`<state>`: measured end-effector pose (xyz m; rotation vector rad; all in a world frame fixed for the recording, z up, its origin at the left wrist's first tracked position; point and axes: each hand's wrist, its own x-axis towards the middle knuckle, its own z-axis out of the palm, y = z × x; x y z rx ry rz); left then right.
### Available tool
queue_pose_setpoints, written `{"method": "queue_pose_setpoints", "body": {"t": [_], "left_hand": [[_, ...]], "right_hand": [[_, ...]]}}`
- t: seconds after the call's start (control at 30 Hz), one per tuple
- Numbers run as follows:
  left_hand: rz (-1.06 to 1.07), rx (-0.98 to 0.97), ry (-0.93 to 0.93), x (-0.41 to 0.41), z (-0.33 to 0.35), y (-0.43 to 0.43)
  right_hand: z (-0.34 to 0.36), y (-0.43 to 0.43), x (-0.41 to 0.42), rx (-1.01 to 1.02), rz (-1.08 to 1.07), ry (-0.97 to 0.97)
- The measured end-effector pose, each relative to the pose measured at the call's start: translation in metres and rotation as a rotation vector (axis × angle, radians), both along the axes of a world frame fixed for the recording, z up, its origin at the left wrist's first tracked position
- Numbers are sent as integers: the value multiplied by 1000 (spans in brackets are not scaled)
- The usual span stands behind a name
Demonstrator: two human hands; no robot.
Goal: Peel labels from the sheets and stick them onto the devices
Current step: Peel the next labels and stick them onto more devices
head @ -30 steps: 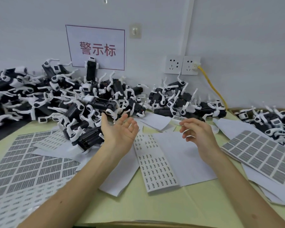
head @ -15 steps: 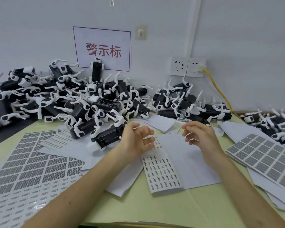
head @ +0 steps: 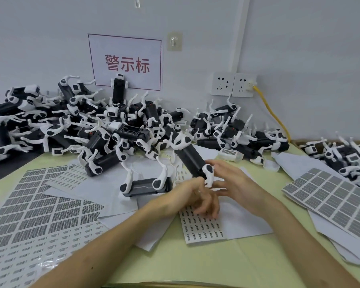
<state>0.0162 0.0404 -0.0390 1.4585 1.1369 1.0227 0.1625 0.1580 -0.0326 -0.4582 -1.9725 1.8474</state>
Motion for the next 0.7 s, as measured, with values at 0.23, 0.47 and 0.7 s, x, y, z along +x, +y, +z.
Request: {"method": "queue_pose_setpoints", "body": {"t": [0.23,0.47,0.7], "left_hand": [[-53,-18,242,0,-2,10],[-61,33,245,-6,1,4],[265,30,176,-12,5,3]], "right_hand": [[0,-6,0,-9,28,44],[0,-2,1,-22,-5,70],[1,10,-1,-54,-299,306]]}}
